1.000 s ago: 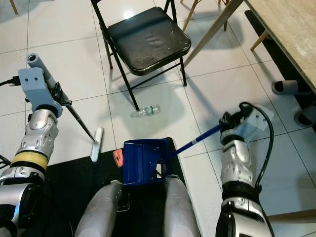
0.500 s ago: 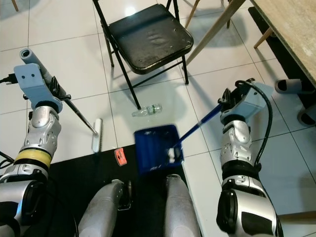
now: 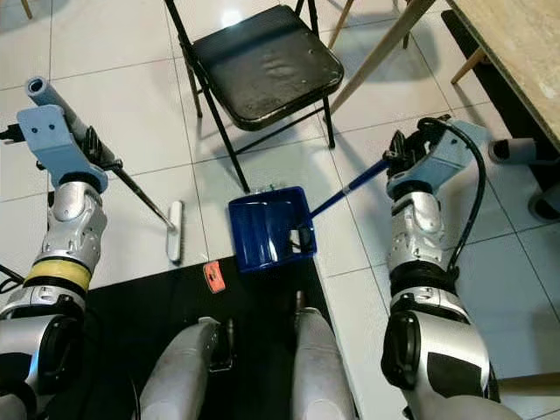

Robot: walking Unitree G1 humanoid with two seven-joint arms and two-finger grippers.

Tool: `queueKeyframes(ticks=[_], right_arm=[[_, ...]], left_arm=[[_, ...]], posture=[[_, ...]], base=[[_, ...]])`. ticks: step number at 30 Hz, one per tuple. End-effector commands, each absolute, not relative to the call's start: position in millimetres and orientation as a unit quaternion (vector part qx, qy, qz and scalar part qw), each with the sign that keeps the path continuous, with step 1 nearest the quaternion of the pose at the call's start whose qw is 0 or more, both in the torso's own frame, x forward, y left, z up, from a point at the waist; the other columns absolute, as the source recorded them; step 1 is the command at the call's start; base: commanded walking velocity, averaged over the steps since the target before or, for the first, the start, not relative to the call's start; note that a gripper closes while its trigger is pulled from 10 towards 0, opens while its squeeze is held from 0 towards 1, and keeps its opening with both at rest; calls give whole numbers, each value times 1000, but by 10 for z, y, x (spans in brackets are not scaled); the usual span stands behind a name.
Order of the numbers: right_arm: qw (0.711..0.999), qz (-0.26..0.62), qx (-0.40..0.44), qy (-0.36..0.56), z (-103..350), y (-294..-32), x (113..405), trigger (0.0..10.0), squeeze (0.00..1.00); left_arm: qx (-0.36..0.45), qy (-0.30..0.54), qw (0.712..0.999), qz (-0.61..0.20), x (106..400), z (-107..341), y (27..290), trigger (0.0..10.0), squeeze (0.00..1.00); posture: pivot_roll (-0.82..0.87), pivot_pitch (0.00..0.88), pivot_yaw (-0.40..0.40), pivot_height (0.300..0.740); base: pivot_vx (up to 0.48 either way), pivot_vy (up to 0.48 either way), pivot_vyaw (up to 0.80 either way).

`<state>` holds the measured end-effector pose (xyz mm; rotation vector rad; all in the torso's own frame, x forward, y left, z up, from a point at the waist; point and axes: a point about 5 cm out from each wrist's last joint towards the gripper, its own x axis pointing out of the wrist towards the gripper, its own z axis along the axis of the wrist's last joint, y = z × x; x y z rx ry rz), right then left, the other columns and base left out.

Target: Sweep floor

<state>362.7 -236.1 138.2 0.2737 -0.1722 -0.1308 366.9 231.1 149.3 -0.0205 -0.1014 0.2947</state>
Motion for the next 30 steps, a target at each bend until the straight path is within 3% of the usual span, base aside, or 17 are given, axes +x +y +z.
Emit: queueKeyframes(ticks=[1, 30], right_arm=[[983, -64, 147, -91, 1362, -2339, 3622, 10000, 0], [985, -77, 132, -81, 1422, -2414, 3686, 10000, 0]], left_arm=[[2, -64, 988, 144, 3650, 1518, 2349, 10000, 0], [-6, -72, 988, 135, 3702, 1577, 2238, 10000, 0]], posture=[[50, 367, 49, 740], [110, 470, 70, 740]], base=[[0, 0, 0], [0, 0, 0]])
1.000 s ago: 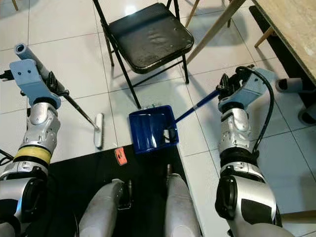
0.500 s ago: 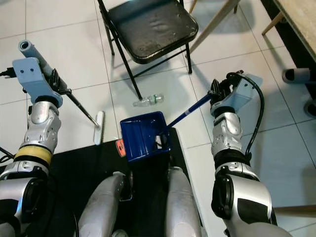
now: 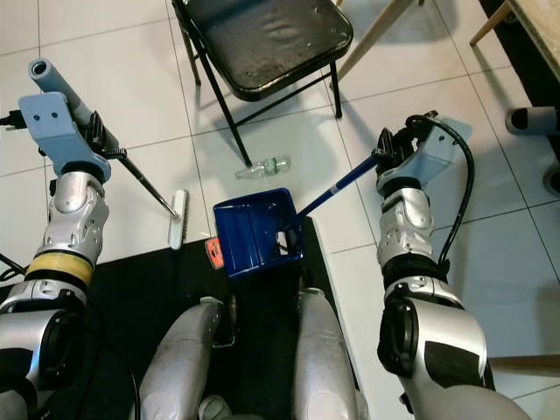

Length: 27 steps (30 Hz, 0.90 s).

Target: Sweep floor

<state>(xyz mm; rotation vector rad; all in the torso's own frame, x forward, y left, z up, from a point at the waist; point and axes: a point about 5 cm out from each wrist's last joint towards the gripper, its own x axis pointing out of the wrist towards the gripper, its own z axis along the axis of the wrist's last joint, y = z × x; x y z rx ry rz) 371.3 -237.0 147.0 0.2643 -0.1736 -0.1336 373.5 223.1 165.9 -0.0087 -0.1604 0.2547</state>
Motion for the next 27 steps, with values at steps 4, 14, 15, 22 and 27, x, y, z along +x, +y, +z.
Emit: queueKeyframes(ticks=[4, 14, 15, 22, 27], right_arm=[[985, -74, 132, -87, 1479, -2418, 3712, 10000, 0], [983, -70, 136, -99, 1620, -2427, 3779, 10000, 0], [983, -70, 137, -103, 1652, -2437, 3788, 10000, 0], [982, -61, 139, -112, 1749, -2460, 3821, 10000, 0], [984, -53, 134, -107, 1696, -2434, 3807, 10000, 0]], left_arm=[[-5, -73, 988, 137, 3705, 1584, 2251, 10000, 0], [-10, -76, 986, 146, 3738, 1628, 2270, 10000, 0], [-12, -76, 986, 147, 3742, 1637, 2275, 10000, 0], [-14, -78, 985, 152, 3736, 1636, 2314, 10000, 0], [-12, -79, 985, 154, 3721, 1623, 2327, 10000, 0]], posture=[[111, 472, 72, 740], [110, 462, 72, 740], [108, 459, 71, 740], [97, 441, 63, 740], [109, 452, 66, 740]], base=[[0, 0, 0], [0, 0, 0], [0, 0, 0], [0, 0, 0], [0, 0, 0]])
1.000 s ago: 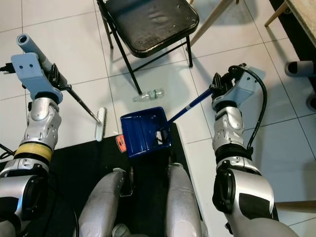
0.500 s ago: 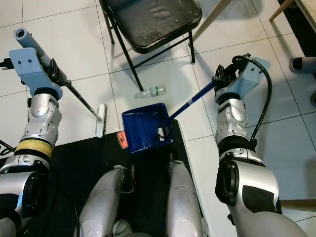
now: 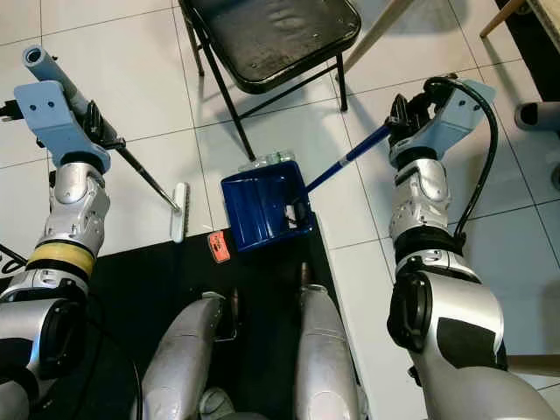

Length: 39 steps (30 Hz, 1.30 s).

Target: Sweep floor

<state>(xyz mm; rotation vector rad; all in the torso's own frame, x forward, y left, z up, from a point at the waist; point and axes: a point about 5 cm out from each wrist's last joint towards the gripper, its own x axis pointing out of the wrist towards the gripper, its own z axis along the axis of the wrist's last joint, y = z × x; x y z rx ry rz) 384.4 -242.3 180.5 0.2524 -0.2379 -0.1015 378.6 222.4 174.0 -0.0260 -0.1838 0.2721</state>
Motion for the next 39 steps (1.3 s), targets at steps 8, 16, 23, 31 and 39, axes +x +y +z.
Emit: queueKeyframes(ticks=[8, 16, 23, 31, 39], right_arm=[[987, -47, 126, -87, 1525, -2393, 3749, 10000, 0], [991, -42, 108, -63, 1395, -2328, 3718, 10000, 0], [992, -70, 106, -11, 1257, -2317, 3704, 10000, 0], [993, -79, 74, 45, 1291, -2240, 3797, 10000, 0], [996, -45, 53, 54, 1525, -2143, 3940, 10000, 0]], left_arm=[[-3, -80, 984, 159, 3703, 1617, 2346, 10000, 0], [5, -71, 982, 173, 3714, 1574, 2286, 10000, 0], [-4, -60, 983, 173, 3765, 1577, 2194, 10000, 0], [-6, -56, 982, 182, 3816, 1633, 2163, 10000, 0], [-7, -52, 980, 192, 3847, 1659, 2144, 10000, 0]], posture=[[143, 483, 79, 740], [148, 499, 89, 740], [140, 487, 91, 740], [128, 477, 91, 740], [110, 461, 80, 740]], base=[[0, 0, 0], [0, 0, 0], [0, 0, 0], [0, 0, 0], [0, 0, 0]])
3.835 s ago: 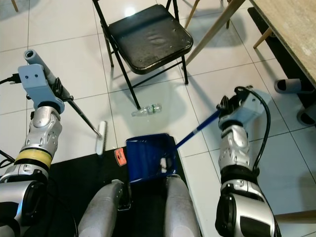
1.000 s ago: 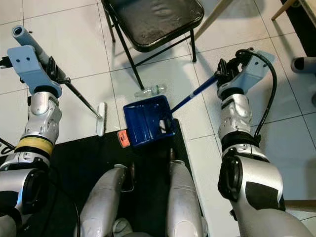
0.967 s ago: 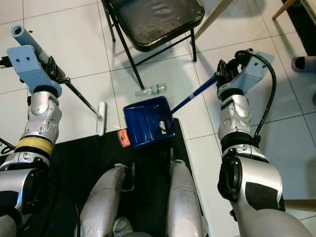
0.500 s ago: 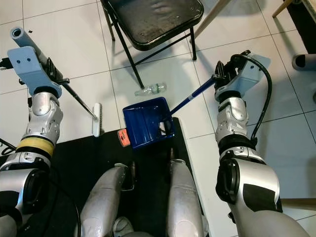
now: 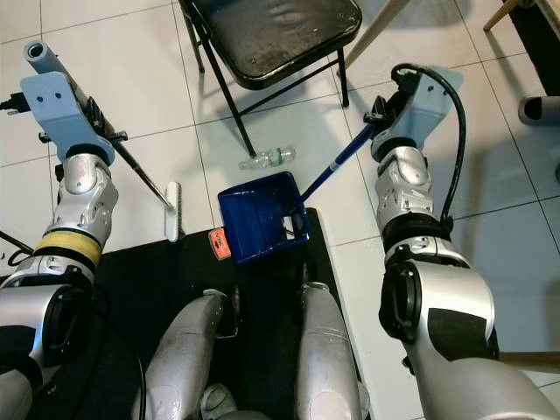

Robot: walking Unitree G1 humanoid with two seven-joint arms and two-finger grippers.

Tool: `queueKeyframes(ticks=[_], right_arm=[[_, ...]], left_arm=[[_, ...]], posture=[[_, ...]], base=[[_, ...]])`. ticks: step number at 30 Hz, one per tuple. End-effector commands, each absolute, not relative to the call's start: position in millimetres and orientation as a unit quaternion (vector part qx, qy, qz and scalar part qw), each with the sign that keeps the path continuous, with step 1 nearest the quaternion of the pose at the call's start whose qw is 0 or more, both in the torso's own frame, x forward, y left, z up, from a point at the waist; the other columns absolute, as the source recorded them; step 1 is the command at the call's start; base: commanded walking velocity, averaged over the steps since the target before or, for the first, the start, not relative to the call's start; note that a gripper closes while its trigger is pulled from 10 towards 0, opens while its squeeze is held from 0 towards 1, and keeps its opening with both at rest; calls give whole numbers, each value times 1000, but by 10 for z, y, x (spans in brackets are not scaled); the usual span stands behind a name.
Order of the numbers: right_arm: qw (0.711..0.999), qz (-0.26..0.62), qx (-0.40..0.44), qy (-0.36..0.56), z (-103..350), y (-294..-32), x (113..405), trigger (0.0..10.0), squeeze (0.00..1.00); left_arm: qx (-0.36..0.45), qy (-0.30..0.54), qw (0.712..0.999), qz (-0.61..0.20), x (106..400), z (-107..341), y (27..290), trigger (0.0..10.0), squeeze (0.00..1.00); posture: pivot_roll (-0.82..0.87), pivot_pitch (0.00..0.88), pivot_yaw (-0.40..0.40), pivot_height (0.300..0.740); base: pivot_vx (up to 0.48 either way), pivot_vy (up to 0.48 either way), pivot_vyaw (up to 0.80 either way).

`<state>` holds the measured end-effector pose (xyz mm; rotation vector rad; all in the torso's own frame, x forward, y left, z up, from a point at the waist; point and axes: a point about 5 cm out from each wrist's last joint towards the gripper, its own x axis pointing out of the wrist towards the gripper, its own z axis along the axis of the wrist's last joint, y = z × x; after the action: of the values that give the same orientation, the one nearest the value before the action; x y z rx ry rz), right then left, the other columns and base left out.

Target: Sweep floor

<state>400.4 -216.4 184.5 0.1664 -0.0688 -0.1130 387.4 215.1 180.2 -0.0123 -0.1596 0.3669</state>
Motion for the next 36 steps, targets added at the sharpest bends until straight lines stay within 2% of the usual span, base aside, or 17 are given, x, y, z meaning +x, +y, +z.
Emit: queueKeyframes(ticks=[1, 10, 16, 21, 26, 31, 36], right_arm=[[996, -45, 53, 54, 1525, -2143, 3940, 10000, 0], [995, -71, 37, 64, 1784, -2119, 4057, 10000, 0], [997, -55, -5, 47, 1985, -1969, 4138, 10000, 0], [998, -58, 18, 14, 2114, -1929, 4167, 10000, 0], [996, -79, 24, -18, 2263, -2110, 4160, 10000, 0], [990, -106, 0, -92, 2402, -2465, 4059, 10000, 0], [982, -141, 13, -122, 2431, -2583, 4008, 10000, 0]], left_arm=[[-7, -52, 980, 192, 3847, 1659, 2144, 10000, 0], [-19, -51, 977, 205, 3877, 1705, 2172, 10000, 0], [-26, -50, 976, 208, 3903, 1743, 2177, 10000, 0], [-33, -61, 977, 203, 3918, 1788, 2150, 10000, 0], [-34, -75, 977, 197, 3920, 1841, 2176, 10000, 0], [-29, -85, 974, 209, 3852, 1795, 2318, 10000, 0], [-29, -84, 973, 215, 3823, 1749, 2331, 10000, 0]], posture=[[110, 461, 80, 740], [91, 432, 64, 740], [75, 418, 57, 740], [78, 410, 48, 740], [78, 408, 42, 740], [73, 415, 44, 740], [82, 422, 44, 740]], base=[[0, 0, 0], [0, 0, 0], [0, 0, 0], [0, 0, 0], [0, 0, 0], [0, 0, 0], [0, 0, 0]])
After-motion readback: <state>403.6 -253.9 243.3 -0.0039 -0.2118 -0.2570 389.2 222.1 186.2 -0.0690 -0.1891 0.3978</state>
